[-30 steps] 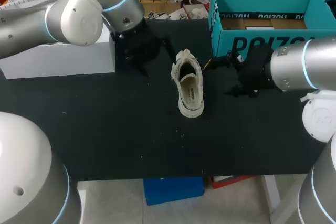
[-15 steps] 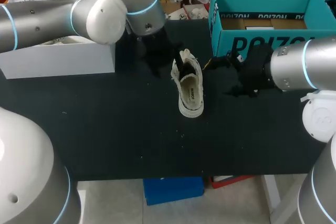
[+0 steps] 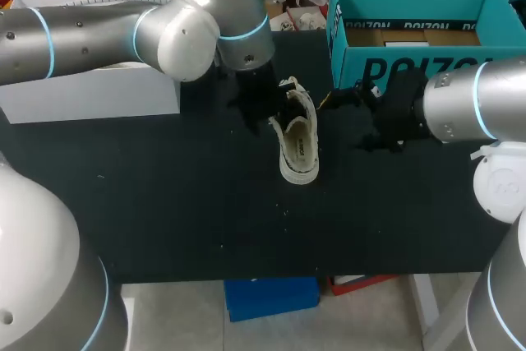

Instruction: Take the shoe out of the shoebox, open the shoe tongue, remove and reinsert the insole, then place the shoe into the shoebox

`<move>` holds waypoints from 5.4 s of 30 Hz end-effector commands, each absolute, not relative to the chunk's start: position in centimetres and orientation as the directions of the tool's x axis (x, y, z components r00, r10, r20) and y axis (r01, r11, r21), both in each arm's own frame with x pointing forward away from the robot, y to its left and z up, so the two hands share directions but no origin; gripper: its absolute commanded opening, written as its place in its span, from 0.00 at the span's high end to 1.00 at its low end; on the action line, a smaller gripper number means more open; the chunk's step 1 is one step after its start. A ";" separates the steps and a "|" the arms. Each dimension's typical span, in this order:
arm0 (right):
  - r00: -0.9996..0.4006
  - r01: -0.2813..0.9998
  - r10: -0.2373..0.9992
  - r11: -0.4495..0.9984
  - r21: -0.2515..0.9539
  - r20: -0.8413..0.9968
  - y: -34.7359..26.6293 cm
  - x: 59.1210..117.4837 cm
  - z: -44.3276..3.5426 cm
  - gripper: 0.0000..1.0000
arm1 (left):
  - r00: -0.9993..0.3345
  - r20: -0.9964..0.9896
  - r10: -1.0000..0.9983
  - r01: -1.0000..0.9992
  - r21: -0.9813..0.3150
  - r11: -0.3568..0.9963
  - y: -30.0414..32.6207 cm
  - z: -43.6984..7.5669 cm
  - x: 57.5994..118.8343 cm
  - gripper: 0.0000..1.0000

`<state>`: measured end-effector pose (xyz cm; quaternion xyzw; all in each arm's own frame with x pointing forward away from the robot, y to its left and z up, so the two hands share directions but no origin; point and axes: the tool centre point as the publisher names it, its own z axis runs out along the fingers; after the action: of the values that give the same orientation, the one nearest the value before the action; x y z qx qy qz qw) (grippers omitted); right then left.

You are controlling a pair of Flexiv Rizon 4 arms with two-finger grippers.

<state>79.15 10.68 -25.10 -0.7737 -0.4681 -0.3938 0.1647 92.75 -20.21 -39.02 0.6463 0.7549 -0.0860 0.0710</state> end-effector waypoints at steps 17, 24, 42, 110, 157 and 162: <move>0.252 0.854 0.595 -0.508 0.114 0.763 10.7 79.1 -25.1 0.00 | -0.158 -0.201 0.967 0.987 -0.021 0.157 -21.8 -40.9 94.6 1.00; 0.252 0.854 0.595 -0.508 0.114 0.763 10.7 79.1 -25.1 0.00 | -0.140 -0.224 0.965 0.990 -0.019 0.140 -20.4 -36.2 94.9 1.00; 0.252 0.854 0.595 -0.508 0.114 0.763 10.7 79.1 -25.1 0.00 | -0.395 -0.331 0.857 0.894 0.074 0.441 -9.6 -19.8 98.4 1.00; 0.252 0.854 0.595 -0.508 0.114 0.763 10.7 79.1 -25.1 0.00 | -0.945 -0.318 0.072 0.103 -0.081 0.991 23.9 -34.8 116.0 1.00; 0.252 0.854 0.595 -0.508 0.114 0.763 10.7 79.1 -25.1 0.00 | -0.975 -0.175 0.138 0.148 -0.045 0.988 14.7 -23.3 104.7 0.00; 0.252 0.854 0.595 -0.508 0.114 0.763 10.7 79.1 -25.1 0.00 | -0.973 -0.160 0.165 0.173 -0.038 0.984 12.3 -22.5 102.4 0.00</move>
<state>79.15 10.66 -25.10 -0.7737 -0.4681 -0.3939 0.1648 105.12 12.81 -23.96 0.0861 0.9926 -0.0516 0.0677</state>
